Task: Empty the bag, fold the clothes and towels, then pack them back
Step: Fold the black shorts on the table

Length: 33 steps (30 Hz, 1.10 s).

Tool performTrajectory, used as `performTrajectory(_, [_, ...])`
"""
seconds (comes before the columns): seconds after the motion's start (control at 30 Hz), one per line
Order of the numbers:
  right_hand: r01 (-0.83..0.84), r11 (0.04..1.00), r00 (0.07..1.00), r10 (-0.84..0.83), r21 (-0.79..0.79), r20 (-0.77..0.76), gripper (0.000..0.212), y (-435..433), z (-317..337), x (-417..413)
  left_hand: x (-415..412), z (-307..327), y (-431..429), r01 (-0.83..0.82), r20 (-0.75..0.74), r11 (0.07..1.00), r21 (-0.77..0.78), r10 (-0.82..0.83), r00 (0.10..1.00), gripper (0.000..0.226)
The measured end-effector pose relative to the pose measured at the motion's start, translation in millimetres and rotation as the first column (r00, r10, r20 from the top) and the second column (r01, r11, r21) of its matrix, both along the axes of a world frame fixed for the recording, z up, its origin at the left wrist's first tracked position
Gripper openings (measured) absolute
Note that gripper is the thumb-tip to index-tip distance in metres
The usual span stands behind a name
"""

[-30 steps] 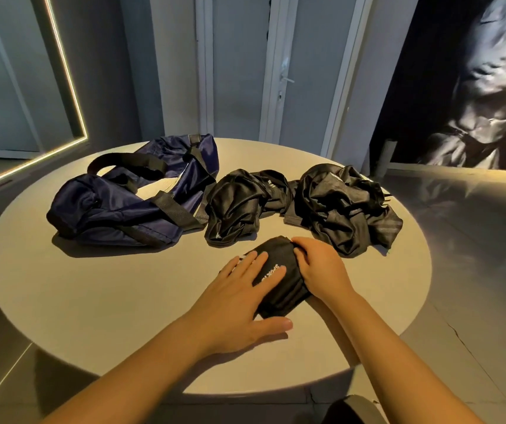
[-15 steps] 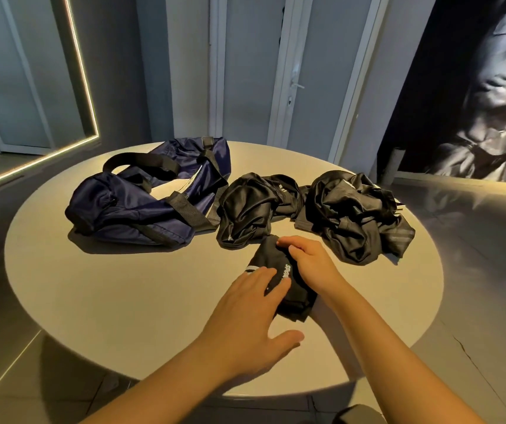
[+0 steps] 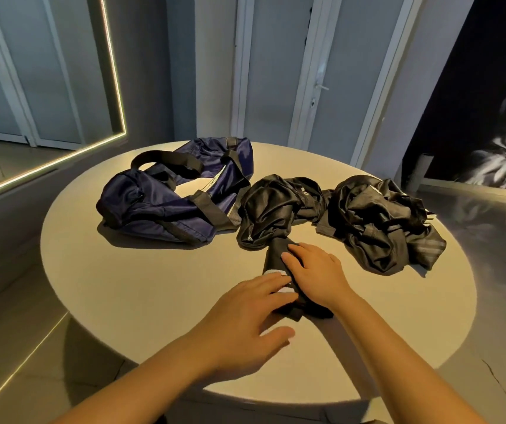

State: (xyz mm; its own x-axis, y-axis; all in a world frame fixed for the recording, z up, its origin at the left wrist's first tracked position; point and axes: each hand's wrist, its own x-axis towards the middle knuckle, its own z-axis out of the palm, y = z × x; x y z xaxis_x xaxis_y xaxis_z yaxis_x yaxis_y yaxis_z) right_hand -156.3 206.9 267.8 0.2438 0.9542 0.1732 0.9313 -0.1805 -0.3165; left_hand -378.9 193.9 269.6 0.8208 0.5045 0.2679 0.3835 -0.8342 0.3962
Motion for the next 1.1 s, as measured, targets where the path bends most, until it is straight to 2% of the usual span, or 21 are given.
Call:
performTrajectory(0.07, [-0.036,0.997,0.998,0.039,0.071,-0.052,0.047,-2,-2,4,-16,3,21,-0.144,0.145,0.989,-0.019,0.146,0.979,0.047])
performTrajectory(0.13, [-0.051,0.993,0.995,0.059,0.105,-0.074,0.044,-4,1,3,-28,7,58,-0.34,0.25,0.934,0.106,0.306,0.919,0.043])
performTrajectory(0.17, [-0.05,0.993,0.996,0.057,0.109,-0.067,0.043,-3,1,2,-32,12,81,-0.424,0.258,0.882,0.206,0.369,0.893,0.044])
performTrajectory(0.2, [-0.046,0.993,0.997,0.053,0.11,-0.058,0.043,-2,1,1,-36,19,102,-0.498,0.228,0.813,0.303,0.446,0.866,0.048])
performTrajectory(0.27, [-0.034,0.994,0.998,0.039,0.105,-0.047,0.044,-1,-1,1,-43,29,142,-0.605,0.075,0.699,0.381,0.629,0.774,0.066])
performTrajectory(0.33, [-0.017,0.994,0.999,0.023,0.111,-0.048,0.045,-2,-4,2,-48,27,163,-0.637,-0.128,0.68,0.364,0.713,0.689,0.08])
performTrajectory(0.37, [-0.009,0.993,0.999,0.015,0.117,-0.049,0.046,-2,-5,3,-50,22,165,-0.625,-0.205,0.697,0.351,0.708,0.675,0.087])
performTrajectory(0.43, [0.005,0.992,0.998,0.003,0.13,-0.064,0.054,-2,-6,4,-52,7,155,-0.557,-0.277,0.75,0.358,0.655,0.703,0.108])
performTrajectory(0.53, [0.017,0.991,0.997,-0.007,0.134,-0.075,0.061,-2,-8,5,-55,-4,124,-0.504,-0.258,0.777,0.377,0.611,0.749,0.124])
performTrajectory(0.6, [0.004,0.99,0.998,0.005,0.142,-0.062,0.054,-4,-9,7,-58,-2,101,-0.513,-0.261,0.789,0.34,0.603,0.754,0.124])
performTrajectory(0.7, [-0.017,0.989,0.999,0.021,0.147,-0.031,0.059,-9,-5,9,-64,-2,66,-0.497,-0.313,0.813,0.303,0.577,0.754,0.115])
performTrajectory(0.77, [-0.014,0.99,0.998,0.007,0.137,0.056,0.058,-10,-1,9,-67,-5,41,-0.468,-0.35,0.847,0.251,0.53,0.773,0.11])
performTrajectory(0.87, [-0.03,0.983,0.975,-0.012,0.182,0.222,0.042,-12,10,1,-70,-6,7,-0.436,-0.372,0.881,0.18,0.472,0.799,0.105])
performTrajectory(0.93, [-0.06,0.971,0.976,0.009,0.23,0.217,0.038,-15,22,-9,-72,-1,-13,-0.422,-0.37,0.889,0.175,0.457,0.809,0.102])
performTrajectory(1.0, [-0.079,0.969,0.984,0.038,0.234,0.174,0.043,-17,30,-16,-73,6,-28,-0.399,-0.379,0.896,0.197,0.445,0.811,0.099])
performTrajectory(1.1, [-0.057,0.992,0.986,0.038,0.112,0.165,0.066,-21,24,-25,-76,21,-31,-0.345,-0.36,0.885,0.312,0.446,0.819,0.095])
